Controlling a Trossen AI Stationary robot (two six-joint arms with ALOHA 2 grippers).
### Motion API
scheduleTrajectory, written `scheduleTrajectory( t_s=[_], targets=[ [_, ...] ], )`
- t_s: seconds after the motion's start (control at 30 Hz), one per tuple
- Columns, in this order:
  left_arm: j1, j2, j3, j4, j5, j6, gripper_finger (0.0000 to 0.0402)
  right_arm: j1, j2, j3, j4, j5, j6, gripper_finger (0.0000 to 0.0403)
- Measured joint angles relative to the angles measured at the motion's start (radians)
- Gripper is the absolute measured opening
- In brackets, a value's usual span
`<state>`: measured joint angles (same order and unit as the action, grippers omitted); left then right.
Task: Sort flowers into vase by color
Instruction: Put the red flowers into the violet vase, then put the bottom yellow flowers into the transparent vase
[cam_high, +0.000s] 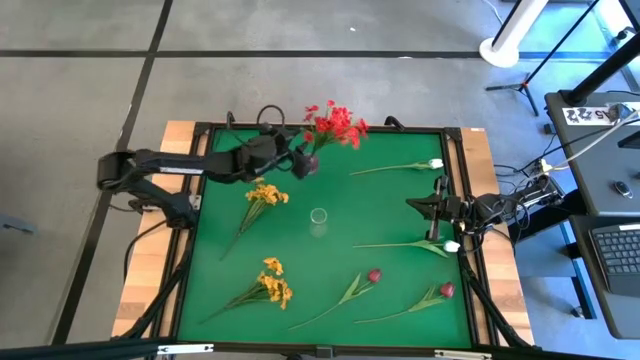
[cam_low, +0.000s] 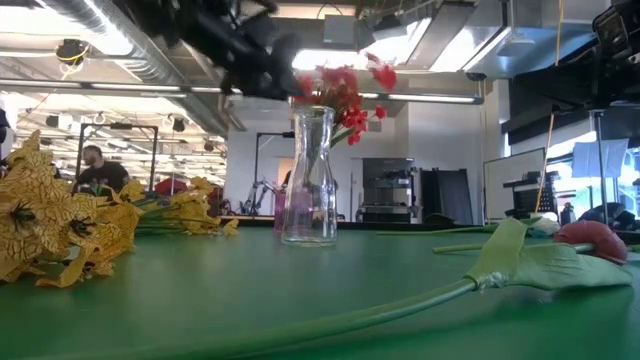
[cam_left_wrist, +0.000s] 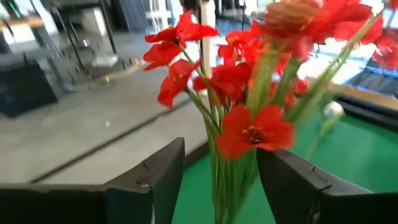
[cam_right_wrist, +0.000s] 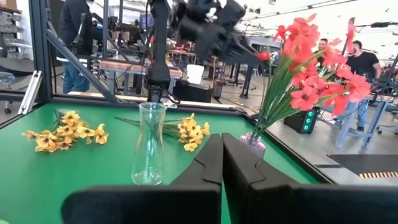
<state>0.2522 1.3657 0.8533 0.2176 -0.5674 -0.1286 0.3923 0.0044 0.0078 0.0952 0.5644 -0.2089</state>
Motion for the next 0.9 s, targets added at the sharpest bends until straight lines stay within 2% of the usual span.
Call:
scheduleTrajectory(
  t_s=[0.17,0.3,0.47,0.67,0.7,0.83,0.9],
  targets=[
    [-0.087,-0.138,0.025,-0.279,0.001,-0.125,0.0203,0.0,0.0,0.0,-0.001,0.0,0.0,0.0001],
    [-0.197,-0.223,0.025,-0.417,0.005,-0.212,0.0203,0.0,0.001,0.0,0.0,0.0,0.0,0.0001],
    [-0.341,-0.253,0.026,-0.473,0.003,-0.315,0.0203,0.0,0.001,0.0,-0.001,0.0,0.0,0.0001],
    [-0.478,-0.22,0.026,-0.473,0.004,-0.361,0.0201,0.0,0.002,0.0,0.0,0.0,-0.002,0.0001],
    [-0.493,-0.215,0.026,-0.472,0.003,-0.361,0.02,0.0,0.002,0.0,0.005,0.002,-0.04,0.0001],
    [-0.534,-0.205,0.026,-0.474,0.001,-0.356,0.0191,0.0,0.001,0.0,0.04,0.029,-0.399,0.0001],
    [-0.553,-0.206,0.026,-0.472,0.001,-0.377,0.0187,0.0,0.002,0.0,0.037,0.024,-0.47,0.0001]
  ],
)
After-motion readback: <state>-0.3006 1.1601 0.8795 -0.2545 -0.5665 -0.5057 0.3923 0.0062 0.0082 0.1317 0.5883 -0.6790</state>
